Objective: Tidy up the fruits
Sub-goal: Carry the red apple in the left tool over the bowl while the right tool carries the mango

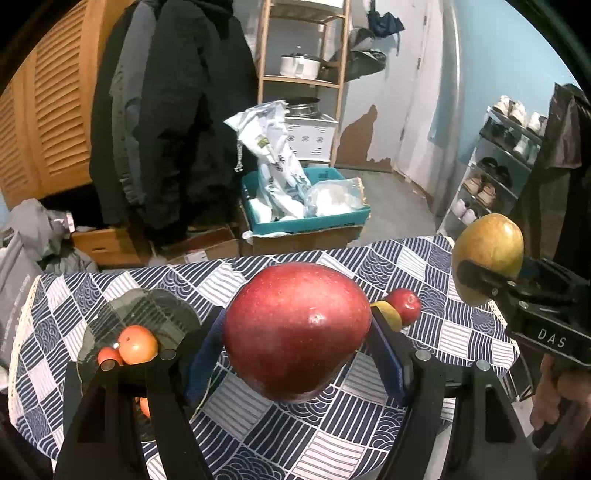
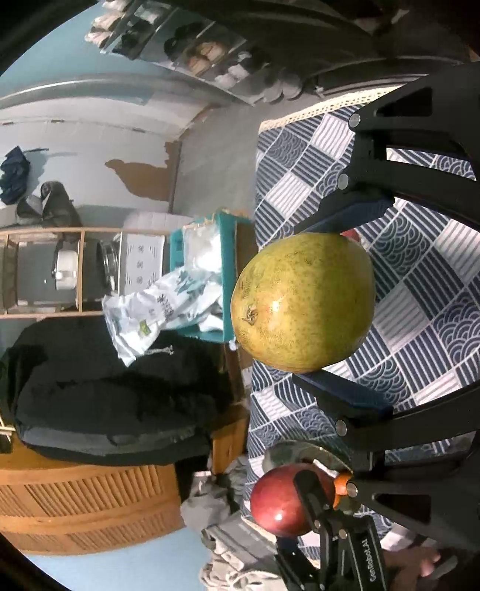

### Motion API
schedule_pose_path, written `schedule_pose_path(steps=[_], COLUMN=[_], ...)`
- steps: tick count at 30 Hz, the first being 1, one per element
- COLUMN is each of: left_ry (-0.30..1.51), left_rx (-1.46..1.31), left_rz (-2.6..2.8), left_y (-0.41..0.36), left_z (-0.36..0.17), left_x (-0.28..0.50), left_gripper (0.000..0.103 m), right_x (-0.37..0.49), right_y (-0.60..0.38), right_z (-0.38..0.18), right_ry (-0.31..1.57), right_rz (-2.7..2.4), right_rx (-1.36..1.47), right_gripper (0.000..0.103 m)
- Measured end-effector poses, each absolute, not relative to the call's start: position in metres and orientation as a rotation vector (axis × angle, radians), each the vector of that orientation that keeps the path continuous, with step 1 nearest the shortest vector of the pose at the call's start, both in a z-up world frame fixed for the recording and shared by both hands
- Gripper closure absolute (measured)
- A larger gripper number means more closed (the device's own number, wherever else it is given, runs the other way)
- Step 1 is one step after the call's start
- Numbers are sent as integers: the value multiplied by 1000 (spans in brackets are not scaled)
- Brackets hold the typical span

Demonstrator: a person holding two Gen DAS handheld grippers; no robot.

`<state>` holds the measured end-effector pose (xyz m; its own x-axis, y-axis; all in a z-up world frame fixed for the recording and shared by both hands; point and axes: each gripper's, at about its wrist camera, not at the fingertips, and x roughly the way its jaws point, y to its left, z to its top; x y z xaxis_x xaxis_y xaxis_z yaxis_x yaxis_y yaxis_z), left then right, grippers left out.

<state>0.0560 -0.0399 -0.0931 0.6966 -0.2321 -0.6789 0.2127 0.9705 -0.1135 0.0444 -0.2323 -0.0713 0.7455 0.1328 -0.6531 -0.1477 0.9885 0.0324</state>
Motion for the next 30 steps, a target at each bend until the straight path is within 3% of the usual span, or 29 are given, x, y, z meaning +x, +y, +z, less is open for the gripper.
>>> schedule_pose_path(steps=[30], left_ry=[785], left_rx=[-136], left_rz=[-60], left_y=[75], left_z=[-125], left_x=[75], left_gripper=[27], right_x=[102], right_y=[-104], right_z=[-93], right_ry=[780], right_rz=[335], right_rx=[-71], right_gripper=[32])
